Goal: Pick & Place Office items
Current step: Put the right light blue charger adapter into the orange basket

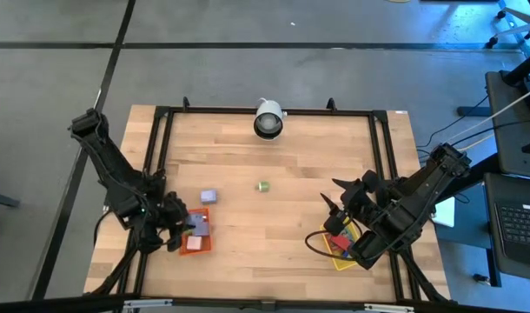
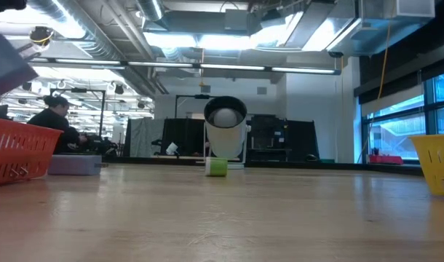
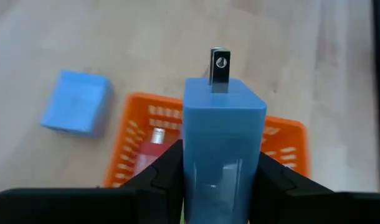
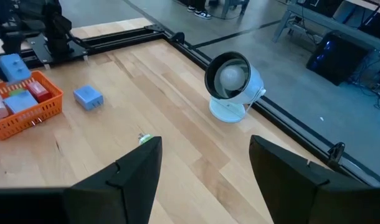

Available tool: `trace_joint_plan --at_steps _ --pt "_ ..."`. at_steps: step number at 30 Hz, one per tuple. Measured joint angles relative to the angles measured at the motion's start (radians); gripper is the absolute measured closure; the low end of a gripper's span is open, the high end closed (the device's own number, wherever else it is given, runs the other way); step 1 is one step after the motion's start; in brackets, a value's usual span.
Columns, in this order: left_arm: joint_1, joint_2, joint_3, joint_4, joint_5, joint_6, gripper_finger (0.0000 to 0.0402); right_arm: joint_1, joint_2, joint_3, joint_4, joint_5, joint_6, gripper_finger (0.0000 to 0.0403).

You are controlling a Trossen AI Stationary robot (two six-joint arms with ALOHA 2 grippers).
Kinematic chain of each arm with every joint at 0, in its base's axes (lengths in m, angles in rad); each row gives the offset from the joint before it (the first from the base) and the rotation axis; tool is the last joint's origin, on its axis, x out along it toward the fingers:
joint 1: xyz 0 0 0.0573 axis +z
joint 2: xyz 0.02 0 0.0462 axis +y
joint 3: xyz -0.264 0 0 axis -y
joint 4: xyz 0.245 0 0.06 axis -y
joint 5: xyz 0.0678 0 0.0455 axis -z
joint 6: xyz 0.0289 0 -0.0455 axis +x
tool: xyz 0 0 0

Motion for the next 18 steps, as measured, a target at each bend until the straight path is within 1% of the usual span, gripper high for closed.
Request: trace_joint_plan --at_steps 7,18 --pt "0.0 0.002 -0.026 0.018 0.08 -0.05 0.0288 0.0 0.0 0.0 0.0 -0.007 -0.002 0.016" --pt "0.0 0.075 -0.027 0.056 0.279 -0.143 0.0288 0.0 0.0 0.0 0.003 -0.026 -0.004 0.016"
